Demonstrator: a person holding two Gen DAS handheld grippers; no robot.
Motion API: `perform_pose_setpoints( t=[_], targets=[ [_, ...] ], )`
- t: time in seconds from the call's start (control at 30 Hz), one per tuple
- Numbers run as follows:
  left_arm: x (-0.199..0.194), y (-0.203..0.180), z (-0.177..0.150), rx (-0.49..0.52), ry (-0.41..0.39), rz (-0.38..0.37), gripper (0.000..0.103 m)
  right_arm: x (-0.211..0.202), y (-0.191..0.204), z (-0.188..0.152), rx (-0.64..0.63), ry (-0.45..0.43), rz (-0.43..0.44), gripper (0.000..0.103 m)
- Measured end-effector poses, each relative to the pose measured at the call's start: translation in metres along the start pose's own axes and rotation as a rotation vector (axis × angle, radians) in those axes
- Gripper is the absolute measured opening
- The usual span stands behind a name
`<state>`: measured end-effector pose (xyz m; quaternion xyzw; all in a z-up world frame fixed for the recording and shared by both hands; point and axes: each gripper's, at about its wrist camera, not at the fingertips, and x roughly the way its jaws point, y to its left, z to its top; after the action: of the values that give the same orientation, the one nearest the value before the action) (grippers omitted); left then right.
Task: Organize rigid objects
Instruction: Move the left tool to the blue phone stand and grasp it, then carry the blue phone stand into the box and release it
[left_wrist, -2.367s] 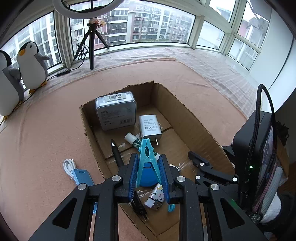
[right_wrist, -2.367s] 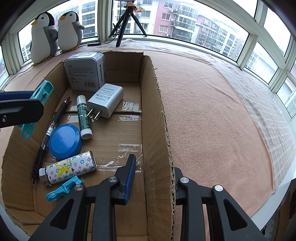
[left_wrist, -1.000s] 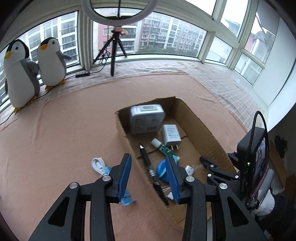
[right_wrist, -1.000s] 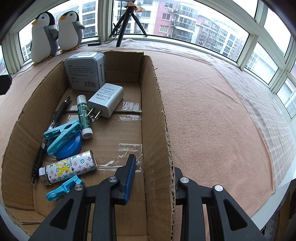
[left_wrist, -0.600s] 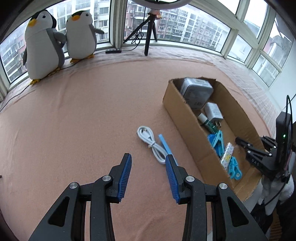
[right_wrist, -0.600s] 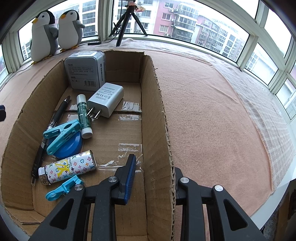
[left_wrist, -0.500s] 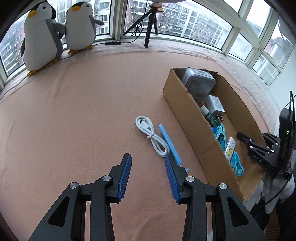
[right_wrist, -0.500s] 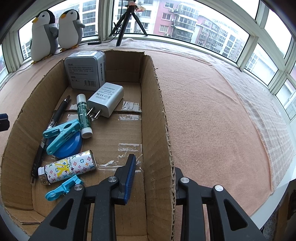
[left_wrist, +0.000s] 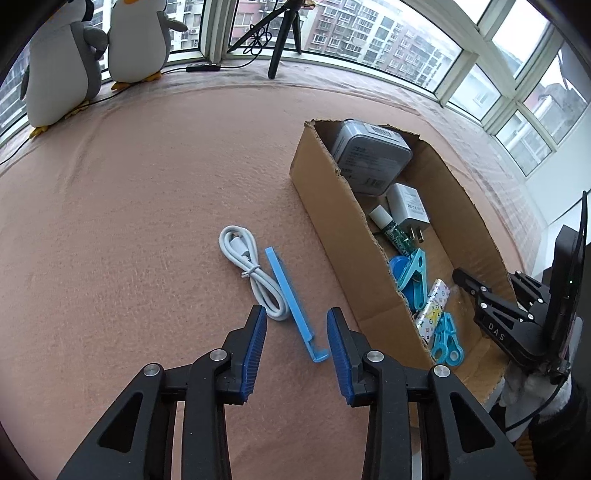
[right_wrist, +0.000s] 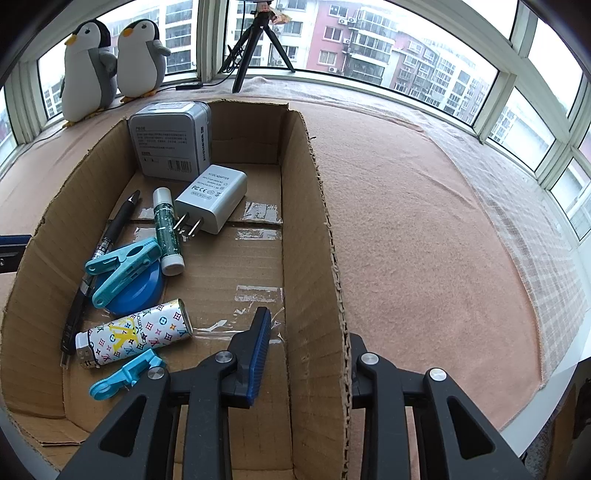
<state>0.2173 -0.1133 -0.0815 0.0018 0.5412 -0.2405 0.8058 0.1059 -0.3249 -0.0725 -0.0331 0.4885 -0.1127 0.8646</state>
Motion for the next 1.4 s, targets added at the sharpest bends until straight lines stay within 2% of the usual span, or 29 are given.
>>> perform_pose_setpoints(
  t=[0.13, 0.5, 0.63, 0.67, 0.8, 0.9, 1.2, 1.4],
  targets=[
    [0.005, -0.002, 0.001, 0.000, 0.010, 0.003, 0.028, 0.000, 0.000, 0.000, -0.001, 0.000, 0.000, 0.027],
    [0.016, -0.004, 0.002, 0.001, 0.024, 0.005, 0.022, 0.000, 0.000, 0.000, -0.002, 0.000, 0.000, 0.027],
    [0.020, -0.002, 0.003, -0.006, 0.031, -0.001, 0.016, 0.000, 0.000, 0.000, -0.001, 0.000, 0.000, 0.027],
    [0.020, -0.001, 0.003, -0.010, 0.030, -0.001, 0.012, 0.000, -0.001, 0.000, -0.001, 0.000, 0.000, 0.027],
    [0.021, 0.002, 0.003, -0.021, 0.028, -0.013, 0.010, 0.000, -0.001, 0.000, -0.002, 0.000, 0.000, 0.027],
    [0.018, 0.003, 0.000, -0.017, 0.024, -0.017, 0.006, 0.000, -0.001, 0.000, -0.001, 0.000, -0.001, 0.027],
    [0.007, 0.011, -0.018, -0.011, 0.010, -0.006, 0.005, 0.000, 0.000, 0.000, -0.002, 0.000, 0.000, 0.027],
    [-0.007, 0.017, -0.032, -0.038, -0.007, -0.040, 0.005, 0.000, 0.000, 0.000, -0.002, 0.000, 0.000, 0.027]
  ],
)
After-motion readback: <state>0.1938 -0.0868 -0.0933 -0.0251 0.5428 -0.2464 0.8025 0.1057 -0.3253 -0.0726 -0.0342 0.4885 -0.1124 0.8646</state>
